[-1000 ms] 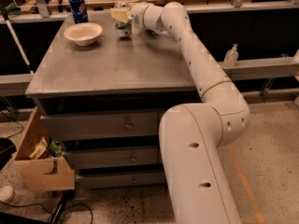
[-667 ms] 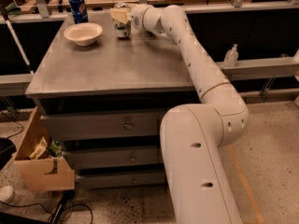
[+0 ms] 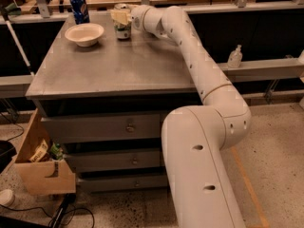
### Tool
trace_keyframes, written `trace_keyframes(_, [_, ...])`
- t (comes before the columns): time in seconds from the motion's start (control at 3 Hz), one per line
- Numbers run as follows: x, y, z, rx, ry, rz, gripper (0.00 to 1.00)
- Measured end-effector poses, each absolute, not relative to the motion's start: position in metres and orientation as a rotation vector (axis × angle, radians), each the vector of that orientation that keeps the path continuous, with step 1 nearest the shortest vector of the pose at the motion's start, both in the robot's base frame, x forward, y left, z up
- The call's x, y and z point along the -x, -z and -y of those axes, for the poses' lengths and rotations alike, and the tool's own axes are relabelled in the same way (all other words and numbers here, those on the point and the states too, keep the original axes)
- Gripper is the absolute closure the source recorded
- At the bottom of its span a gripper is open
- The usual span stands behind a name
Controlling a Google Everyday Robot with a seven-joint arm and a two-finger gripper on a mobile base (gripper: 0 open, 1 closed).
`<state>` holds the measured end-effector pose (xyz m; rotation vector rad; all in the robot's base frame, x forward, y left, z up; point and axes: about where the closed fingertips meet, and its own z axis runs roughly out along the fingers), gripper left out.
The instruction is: Move 7up can near paper bowl
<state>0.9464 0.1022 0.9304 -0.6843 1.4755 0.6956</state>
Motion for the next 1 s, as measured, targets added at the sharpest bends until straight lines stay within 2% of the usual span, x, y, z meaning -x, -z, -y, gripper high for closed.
trace_keyframes(0.67, [-0.9459, -0.9280, -0.1091, 0.690, -0.703, -1.476, 0.15])
trace_keyframes(1.0, [-0.9456, -0.9269, -0.1123, 0.692, -0.706, -1.477, 0.00])
